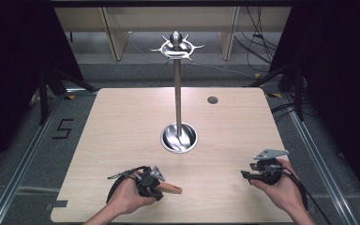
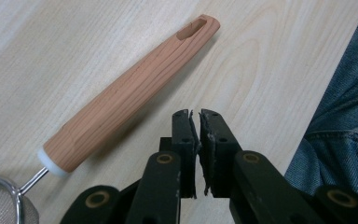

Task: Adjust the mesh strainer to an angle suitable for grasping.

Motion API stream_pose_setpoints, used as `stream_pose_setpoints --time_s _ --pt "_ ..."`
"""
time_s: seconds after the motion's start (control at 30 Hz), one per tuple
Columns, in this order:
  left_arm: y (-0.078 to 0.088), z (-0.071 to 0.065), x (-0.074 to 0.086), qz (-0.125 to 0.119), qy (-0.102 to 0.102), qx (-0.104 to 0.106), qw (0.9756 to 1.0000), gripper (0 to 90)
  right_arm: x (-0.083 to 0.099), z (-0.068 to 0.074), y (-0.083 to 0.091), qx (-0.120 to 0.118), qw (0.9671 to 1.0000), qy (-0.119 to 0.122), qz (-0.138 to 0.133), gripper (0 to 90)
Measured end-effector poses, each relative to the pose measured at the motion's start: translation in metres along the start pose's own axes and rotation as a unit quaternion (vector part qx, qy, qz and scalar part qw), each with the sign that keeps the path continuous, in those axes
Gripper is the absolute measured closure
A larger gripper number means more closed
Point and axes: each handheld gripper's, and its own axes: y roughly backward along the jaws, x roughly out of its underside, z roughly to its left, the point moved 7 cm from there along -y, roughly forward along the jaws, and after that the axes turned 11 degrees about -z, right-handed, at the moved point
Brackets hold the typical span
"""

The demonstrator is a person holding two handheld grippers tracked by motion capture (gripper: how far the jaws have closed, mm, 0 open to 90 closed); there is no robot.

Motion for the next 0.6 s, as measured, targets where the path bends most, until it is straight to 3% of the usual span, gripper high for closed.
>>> stream_pose_setpoints --time_s 0.03,0.07,0.1,0.17,0.23,0.27,0.3,0.4,0.43,0.47,0.5,0.57,0.6 --pt "-0.001 0.001 -0.001 0.000 -0.004 -0.001 1.0000 85.0 0.001 -0.008 0.006 -0.005 0.9997 0.020 0.012 51.9" --pt "-0.001 0.000 -0.002 0.003 -0.004 -0.001 1.0000 85.9 0.001 -0.008 0.006 -0.001 0.9999 0.011 0.001 51.9" --pt "-0.003 -0.001 -0.002 0.005 -0.003 0.000 1.0000 87.1 0.002 -0.009 0.009 -0.001 0.9999 0.012 0.011 51.9" --pt "-0.004 -0.002 -0.004 0.009 -0.006 0.001 0.9999 88.9 0.000 -0.013 0.010 0.002 0.9999 0.014 0.003 51.9" --pt "-0.009 -0.003 -0.010 0.015 -0.014 0.004 0.9998 89.1 -0.001 -0.013 0.012 0.004 1.0000 -0.003 0.001 52.1" --pt "-0.013 -0.006 -0.015 0.000 0.006 0.001 1.0000 89.2 -0.001 -0.014 0.013 0.004 1.0000 -0.003 0.002 52.4" --pt "-0.015 -0.005 -0.017 0.001 0.007 0.001 1.0000 89.2 -0.001 -0.015 0.012 0.005 1.0000 0.002 -0.003 52.4" --pt "-0.017 -0.001 -0.023 0.026 -0.003 0.002 0.9997 89.3 0.000 -0.017 0.012 0.003 0.9999 0.010 -0.003 52.4" --pt "-0.020 -0.001 -0.024 0.029 0.007 0.001 0.9996 89.3 0.000 -0.015 0.013 0.001 1.0000 -0.009 0.000 52.4" --pt "-0.022 0.001 -0.025 0.033 0.009 -0.003 0.9994 89.3 -0.001 -0.012 0.010 0.002 0.9994 -0.032 -0.015 52.4" --pt "-0.025 0.002 -0.026 0.036 0.010 -0.004 0.9993 89.3 -0.002 -0.017 0.011 -0.001 1.0000 0.002 -0.008 52.4" --pt "-0.029 0.001 -0.025 0.051 0.004 -0.005 0.9987 89.3 -0.003 -0.015 0.012 -0.003 0.9999 -0.013 -0.004 52.4" --pt "-0.031 0.000 -0.025 0.051 0.006 -0.004 0.9987 89.3 -0.002 -0.016 0.011 -0.004 0.9999 -0.005 -0.008 52.5"
